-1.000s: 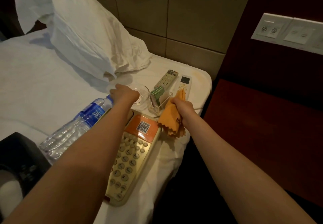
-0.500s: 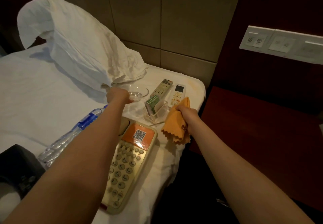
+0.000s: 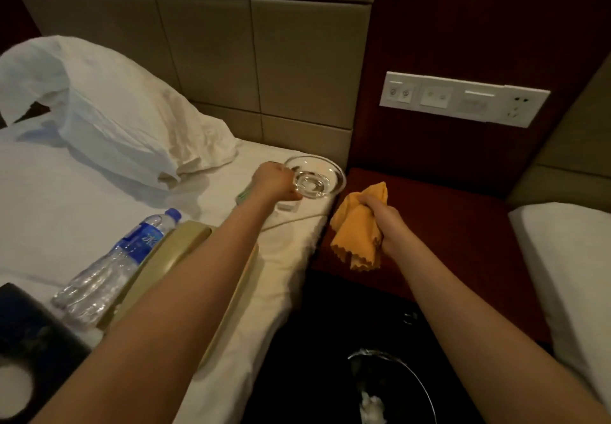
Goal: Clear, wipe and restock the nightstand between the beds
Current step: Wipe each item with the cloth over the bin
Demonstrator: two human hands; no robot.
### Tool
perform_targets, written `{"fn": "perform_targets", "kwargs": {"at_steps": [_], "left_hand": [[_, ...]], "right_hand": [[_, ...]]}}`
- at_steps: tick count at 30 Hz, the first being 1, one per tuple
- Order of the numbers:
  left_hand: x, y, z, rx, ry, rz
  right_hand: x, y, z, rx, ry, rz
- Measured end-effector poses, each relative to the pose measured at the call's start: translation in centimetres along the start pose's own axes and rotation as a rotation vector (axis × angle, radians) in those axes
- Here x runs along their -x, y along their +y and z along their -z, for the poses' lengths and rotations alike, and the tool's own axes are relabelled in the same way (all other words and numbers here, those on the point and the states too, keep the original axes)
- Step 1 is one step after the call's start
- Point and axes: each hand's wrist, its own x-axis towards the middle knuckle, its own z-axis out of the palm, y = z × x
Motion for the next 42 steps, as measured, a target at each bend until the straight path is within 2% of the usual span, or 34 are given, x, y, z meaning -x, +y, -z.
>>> {"fn": "perform_targets", "kwargs": {"at_steps": [6,14,18,21,23,26,29,32,34,35,37,39,42], "left_hand": [[4.3,-3.5,-6.7,0.018,-0.217,-0.018],[11.5,-11.3,-12.8,-0.049,-0.380,-0.008],[14.7,-15.5,-13.8,0.096,-0.490,0.158],[16.2,-16.9,-14.1,0.329,-0.544,0.427],[16.5,-17.2,-14.4,0.418,-0.537,0.511],[16.3,-17.7,-14.9,0.424,-0.452,0.489],[16.1,-18.4,-15.2,0.376,-0.365,0.478],[15.9,-18.7,-15.1,0.287,-0.345,0.462],[15.6,-18.9,-15.3,0.227,-0.347,0.455],[15.4,-19.0,-15.5,0.207,-0.356,0.456],[15.2,-19.8,-15.9,0.145,-0.396,0.454],[14.9,-21.4,-16.9,0.069,-0.467,0.444],[16.1,-20.7,-17.2,0.016,-0.502,0.383]], "right_hand": [[3.9,2.7,7.2,-0.011,-0.062,0.019],[8.6,11.2,12.6,0.043,0.182,-0.021],[10.0,15.2,13.5,0.098,0.235,-0.089],[10.5,16.6,13.4,0.169,0.203,-0.098],[10.6,16.8,13.2,0.190,0.183,-0.094],[10.7,16.7,13.0,0.135,0.175,-0.108],[10.5,17.3,12.7,0.200,0.160,-0.118],[10.6,17.7,12.6,0.297,0.300,0.017],[10.8,17.6,12.7,0.325,0.491,0.238],[10.9,17.6,12.6,0.359,0.529,0.338],[10.8,17.6,11.9,0.508,0.440,0.403],[9.9,18.8,11.0,0.747,0.291,0.329],[9.0,20.4,9.5,0.910,0.243,0.235]]}}
